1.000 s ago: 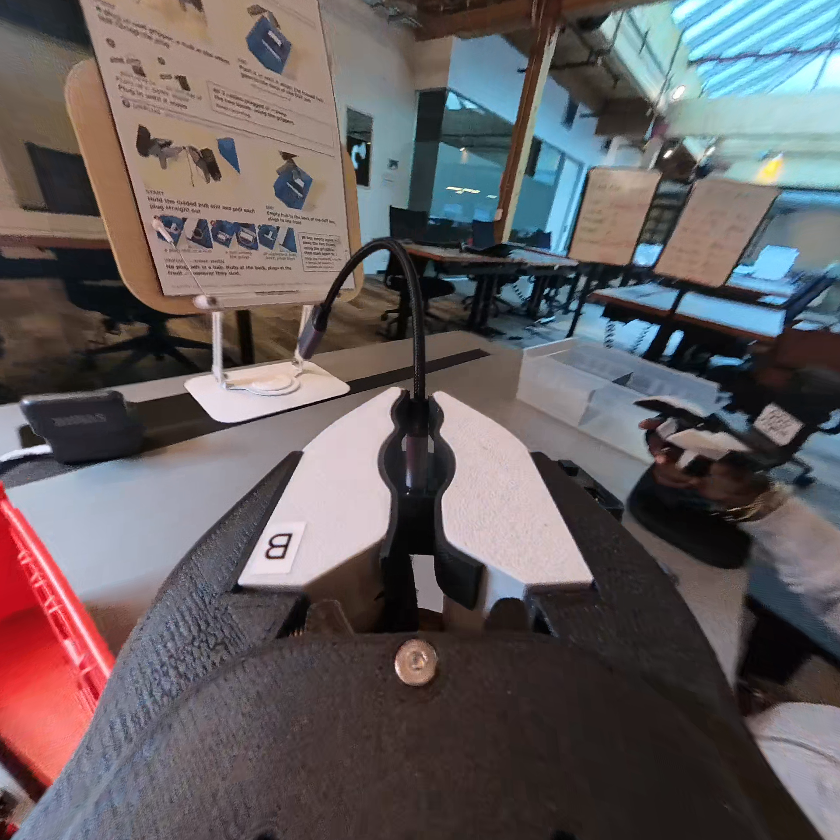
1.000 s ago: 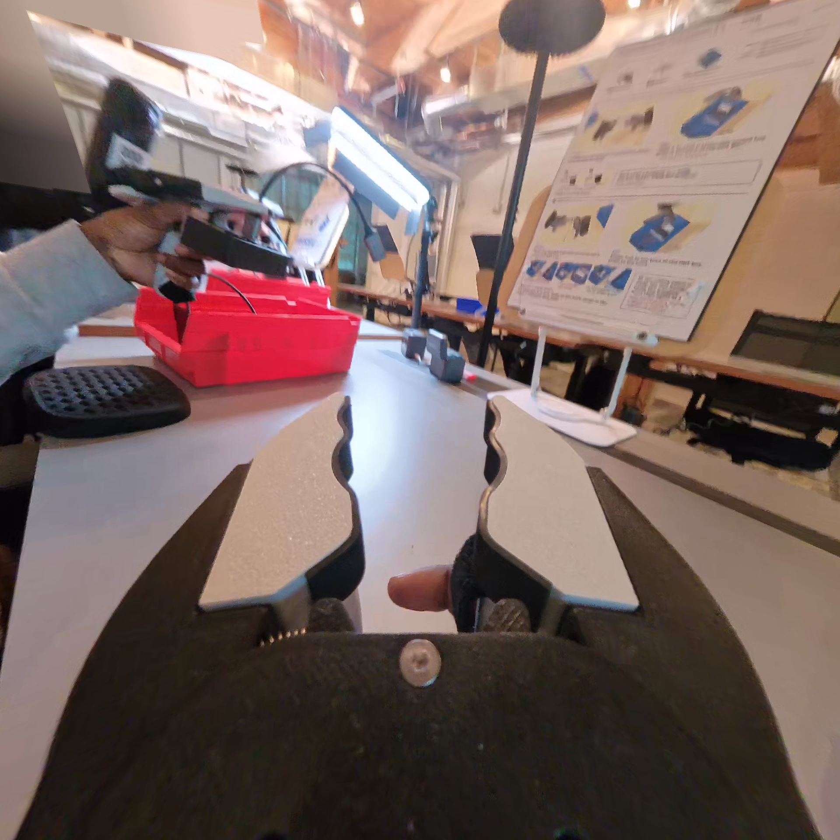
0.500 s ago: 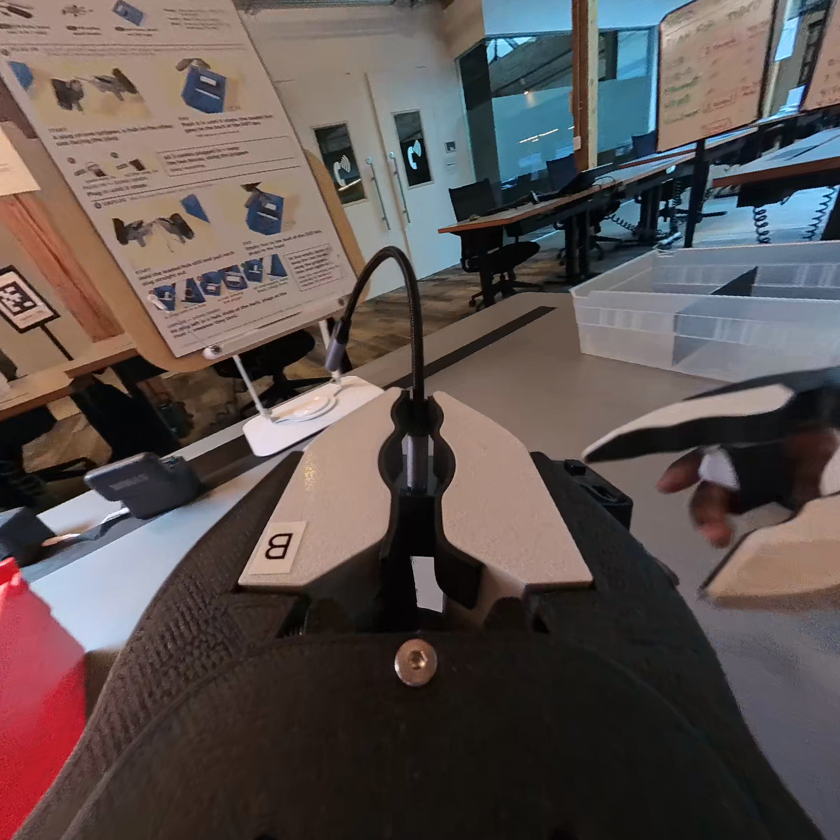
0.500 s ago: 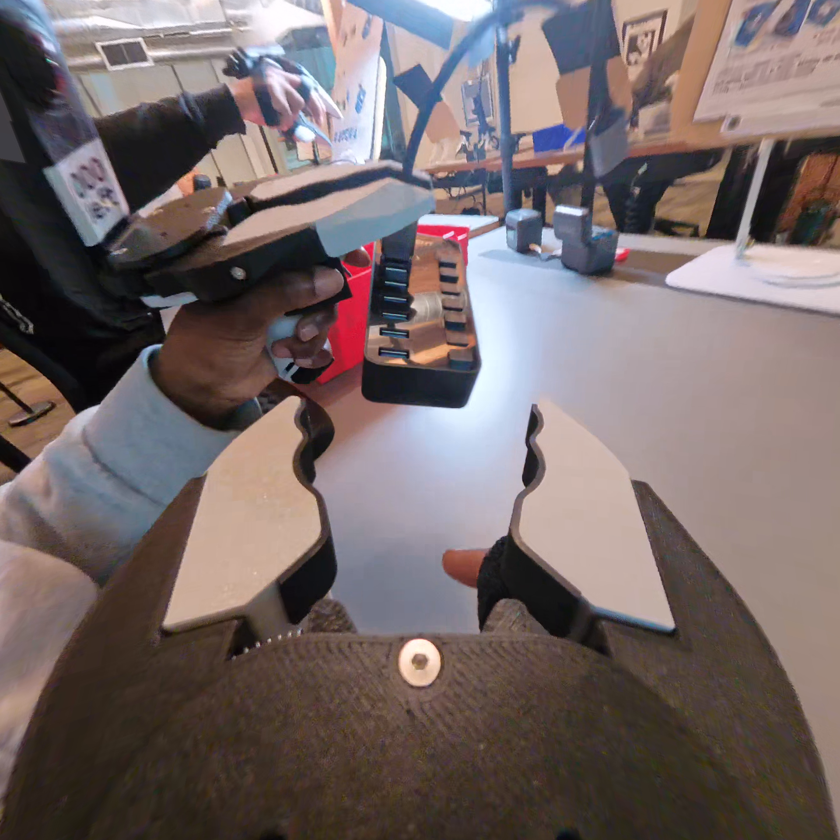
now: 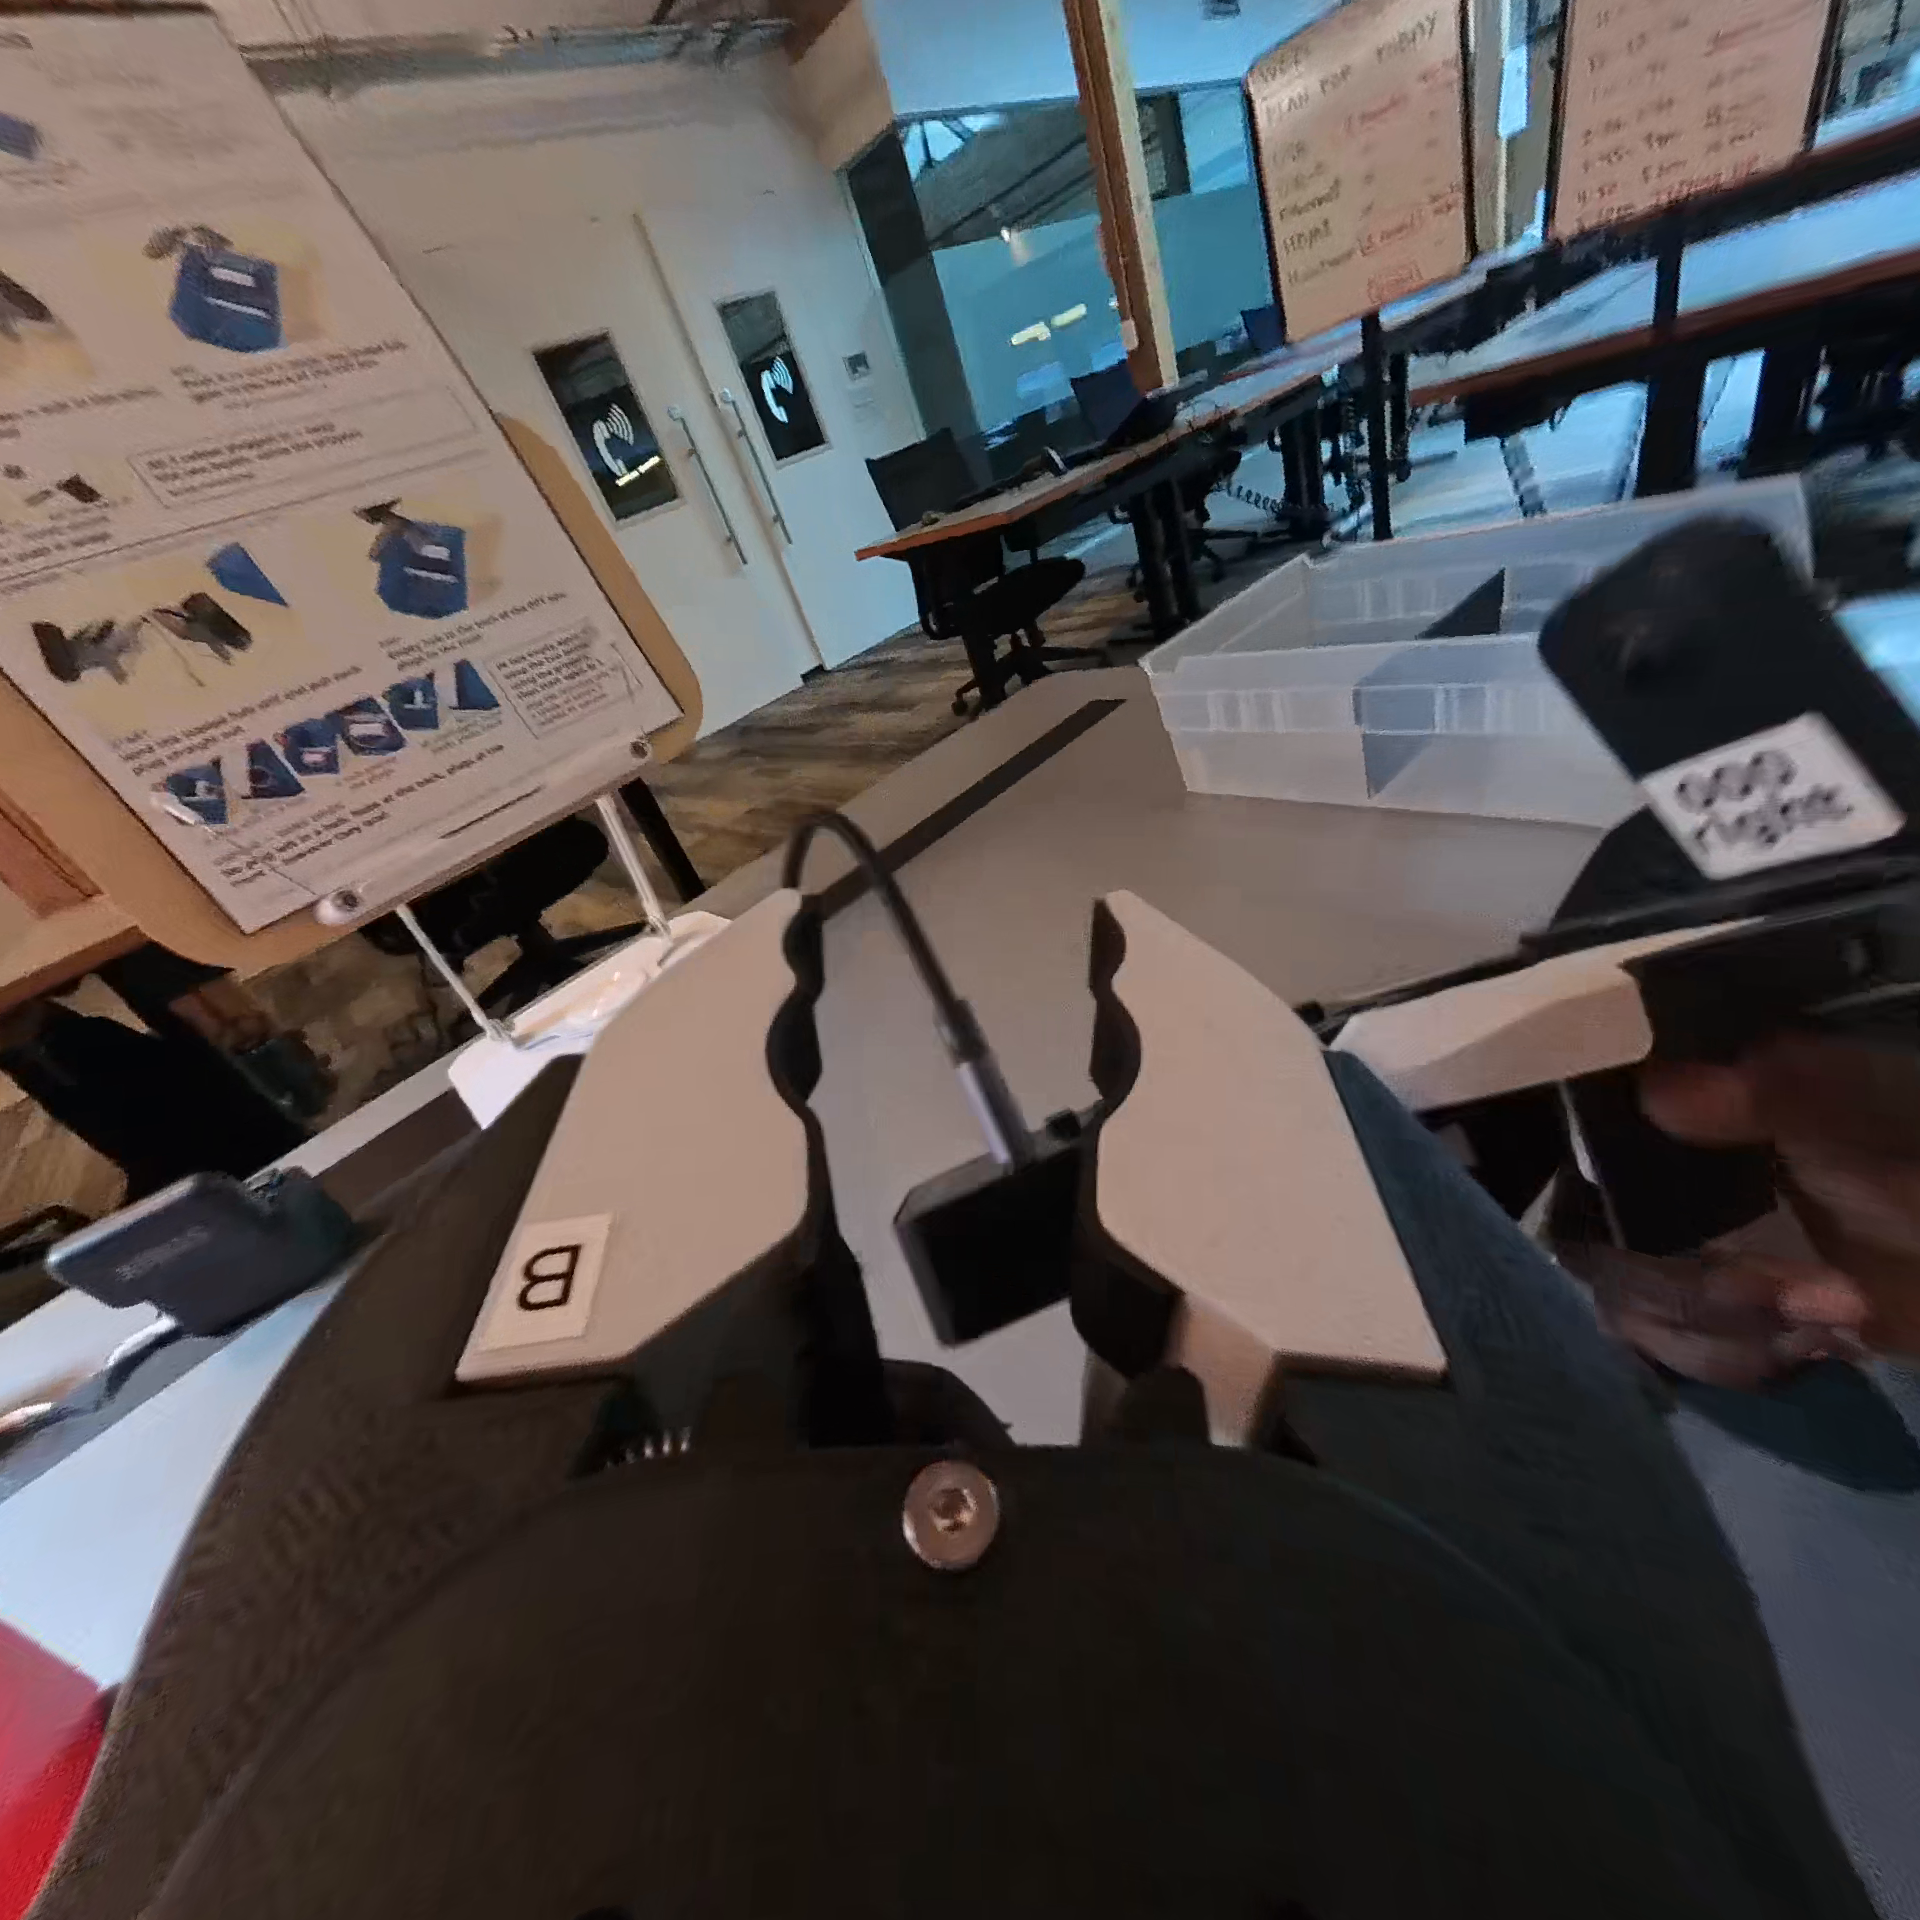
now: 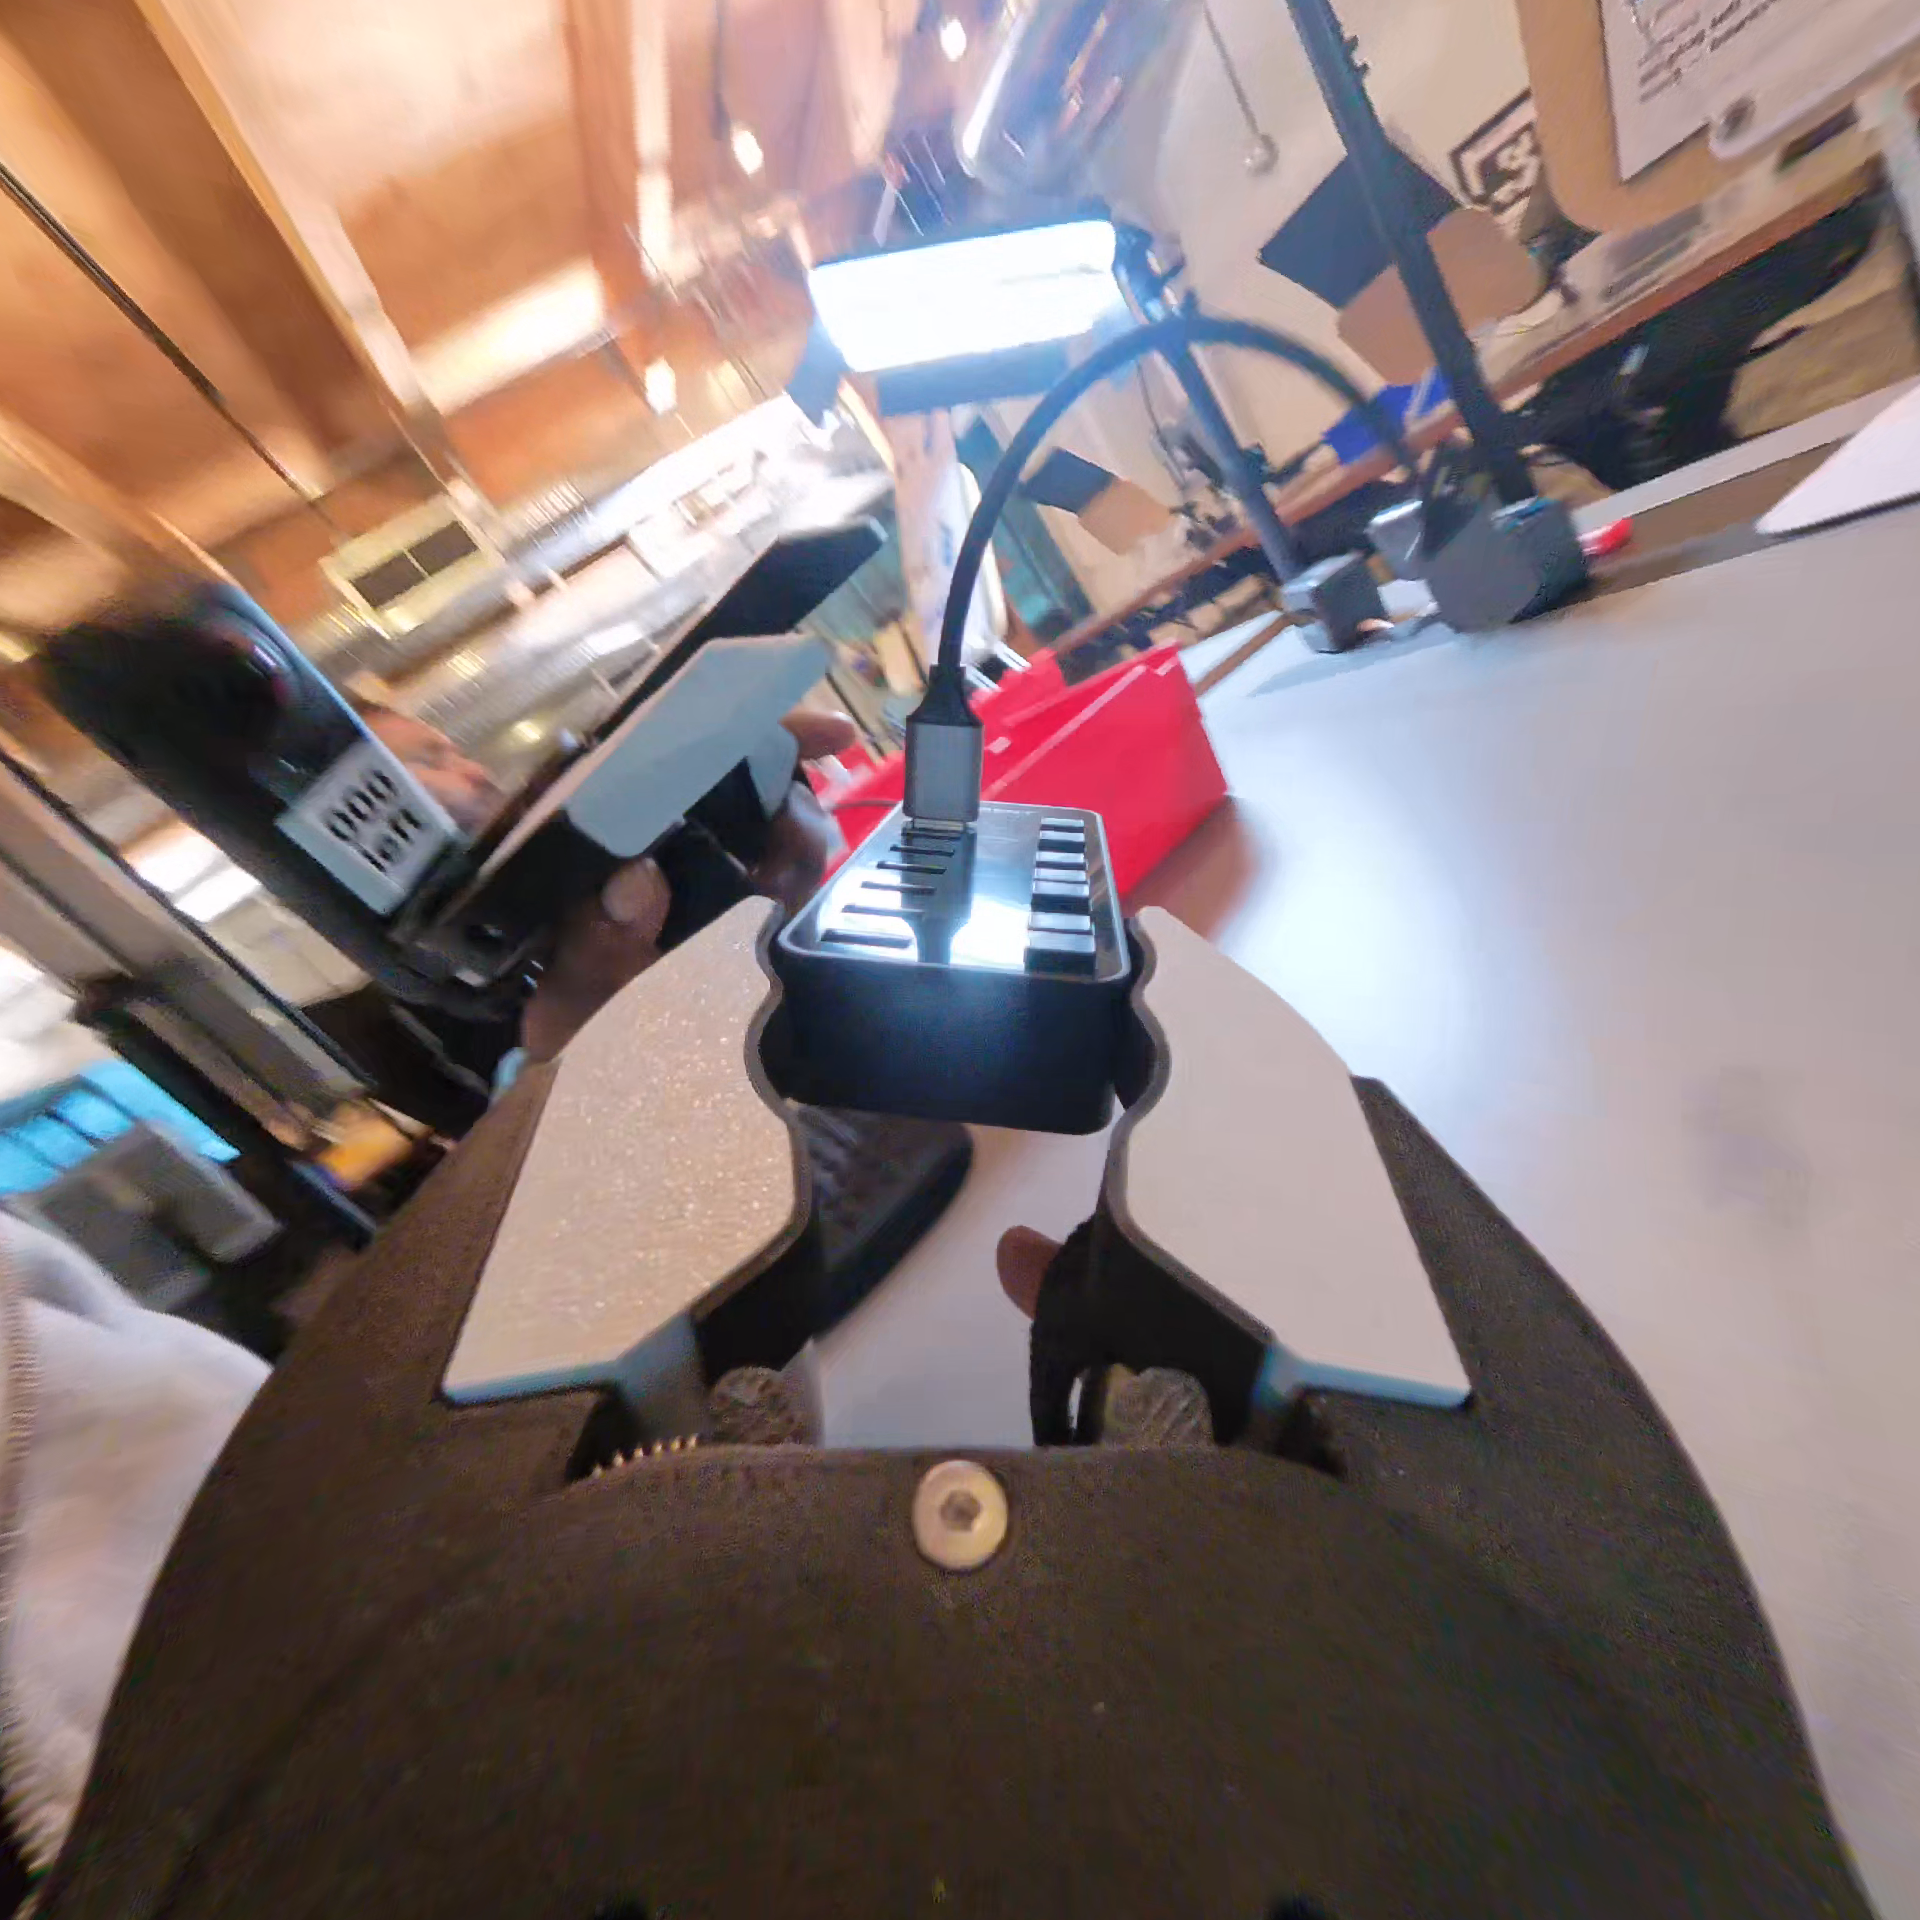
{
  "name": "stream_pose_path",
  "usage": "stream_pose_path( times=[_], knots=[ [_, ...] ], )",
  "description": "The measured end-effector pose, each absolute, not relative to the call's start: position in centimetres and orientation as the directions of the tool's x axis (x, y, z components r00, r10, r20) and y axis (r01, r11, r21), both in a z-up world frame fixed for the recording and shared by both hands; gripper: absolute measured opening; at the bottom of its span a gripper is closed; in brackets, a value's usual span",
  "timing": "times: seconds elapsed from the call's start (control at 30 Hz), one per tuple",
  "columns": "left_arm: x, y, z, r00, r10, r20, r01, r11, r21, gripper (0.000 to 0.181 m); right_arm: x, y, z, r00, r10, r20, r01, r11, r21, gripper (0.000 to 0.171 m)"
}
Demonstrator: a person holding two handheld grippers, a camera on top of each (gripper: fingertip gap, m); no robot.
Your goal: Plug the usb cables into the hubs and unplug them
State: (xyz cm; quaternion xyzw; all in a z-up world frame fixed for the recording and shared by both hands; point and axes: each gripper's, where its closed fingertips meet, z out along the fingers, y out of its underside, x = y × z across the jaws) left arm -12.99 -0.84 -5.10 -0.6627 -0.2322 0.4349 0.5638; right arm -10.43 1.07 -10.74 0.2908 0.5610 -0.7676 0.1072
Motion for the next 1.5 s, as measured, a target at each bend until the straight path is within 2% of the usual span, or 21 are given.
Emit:
stream_pose_path(
  times=[0.1,0.17,0.2,0.3,0.33,0.37,0.4,0.47,0.5,0.57,0.6,0.63,0.7,0.8,0.9,0.97,1.03,1.17,1.27,1.4,1.5],
  knots=[
    [-12.7,-2.9,-4.3,0.504,0.857,-0.109,-0.151,-0.036,-0.988,0.061,-11.0,2.1,-10.2,-0.745,0.018,-0.667,0.589,-0.453,-0.67,0.061],
    [-12.5,-4.1,-5.4,0.521,0.852,0.042,-0.094,0.107,-0.99,0.073,-11.2,2.5,-10.0,-0.726,-0.025,-0.687,0.609,-0.486,-0.627,0.06],
    [-12.3,-4.4,-6.3,0.534,0.842,0.079,-0.074,0.14,-0.987,0.082,-11.3,2.7,-9.8,-0.719,-0.038,-0.694,0.617,-0.495,-0.612,0.06],
    [-12.7,-4.2,-7.9,0.55,0.826,0.122,-0.079,0.197,-0.977,0.082,-11.5,3.5,-8.8,-0.654,-0.157,-0.74,0.686,-0.535,-0.492,0.061],
    [-12.7,-3.3,-8.5,0.606,0.762,0.23,0.009,0.283,-0.959,0.083,-11.4,3.9,-8.2,-0.629,-0.233,-0.742,0.714,-0.552,-0.431,0.061],
    [-12.3,-1.9,-8.4,0.682,0.621,0.387,0.122,0.425,-0.897,0.085,-11.3,4.4,-7.7,-0.616,-0.292,-0.731,0.726,-0.571,-0.384,0.061],
    [-11.8,-0.7,-7.8,0.728,0.425,0.538,0.251,0.565,-0.786,0.086,-11.1,4.7,-7.2,-0.628,-0.32,-0.709,0.717,-0.592,-0.368,0.06],
    [-10.6,1.6,-7.0,0.743,0.073,0.666,0.471,0.651,-0.596,0.086,-10.6,4.5,-7.0,-0.683,-0.296,-0.668,0.673,-0.61,-0.418,0.061],
    [-10.3,2.8,-7.0,0.737,0.005,0.676,0.523,0.63,-0.574,0.086,-10.2,4.1,-7.2,-0.707,-0.271,-0.653,0.655,-0.601,-0.459,0.061],
    [-9.9,4.4,-6.9,0.754,0.007,0.656,0.515,0.614,-0.598,0.085,-9.3,3.1,-7.5,-0.748,-0.231,-0.622,0.621,-0.574,-0.534,0.061],
    [-9.9,4.2,-6.5,0.772,0.04,0.634,0.47,0.635,-0.613,0.072,-9.0,2.8,-7.6,-0.765,-0.215,-0.607,0.604,-0.566,-0.561,0.06],
    [-10.2,3.7,-6.1,0.788,0.094,0.609,0.41,0.657,-0.632,0.067,-8.6,2.4,-7.7,-0.779,-0.207,-0.592,0.591,-0.557,-0.583,0.061],
    [-9.8,3.4,-6.0,0.813,0.136,0.566,0.374,0.624,-0.687,0.066,-8.1,1.9,-7.8,-0.789,-0.218,-0.574,0.591,-0.524,-0.613,0.06],
    [-9.2,2.5,-6.6,0.844,0.238,0.48,0.298,0.537,-0.789,0.065,-7.9,1.1,-9.0,-0.838,-0.149,-0.525,0.534,-0.423,-0.732,0.06],
    [-8.8,1.5,-7.6,0.871,0.324,0.37,0.24,0.377,-0.895,0.065,-9.0,2.2,-9.2,-0.892,-0.019,-0.451,0.418,-0.409,-0.811,0.072],
    [-8.7,1.2,-8.7,0.874,0.407,0.268,0.187,0.228,-0.956,0.065,-8.8,2.8,-8.4,-0.915,-0.011,-0.404,0.376,-0.391,-0.84,0.07],
    [-9.0,0.9,-10.0,0.858,0.483,0.175,0.144,0.099,-0.985,0.065,-8.1,3.1,-7.4,-0.945,-0.002,-0.328,0.307,-0.365,-0.879,0.056],
    [-10.0,0.8,-12.5,0.816,0.578,0.006,0.086,-0.112,-0.99,0.065,-7.2,3.6,-5.7,-0.985,0.154,-0.075,0.024,-0.31,-0.95,0.042],
    [-10.8,1.1,-13.6,0.767,0.633,-0.108,0.036,-0.21,-0.977,0.065,-7.1,2.3,-7.1,-0.981,0.194,0.019,-0.036,-0.084,-0.996,0.053],
    [-12.1,1.3,-13.8,0.658,0.716,-0.235,-0.025,-0.29,-0.957,0.065,-8.8,1.0,-8.9,-0.925,0.362,0.117,-0.088,0.096,-0.991,0.052],
    [-12.5,1.2,-13.8,0.592,0.746,-0.304,-0.058,-0.338,-0.94,0.065,-9.4,0.1,-10.1,-0.881,0.427,0.206,-0.142,0.176,-0.974,0.029]
  ],
)
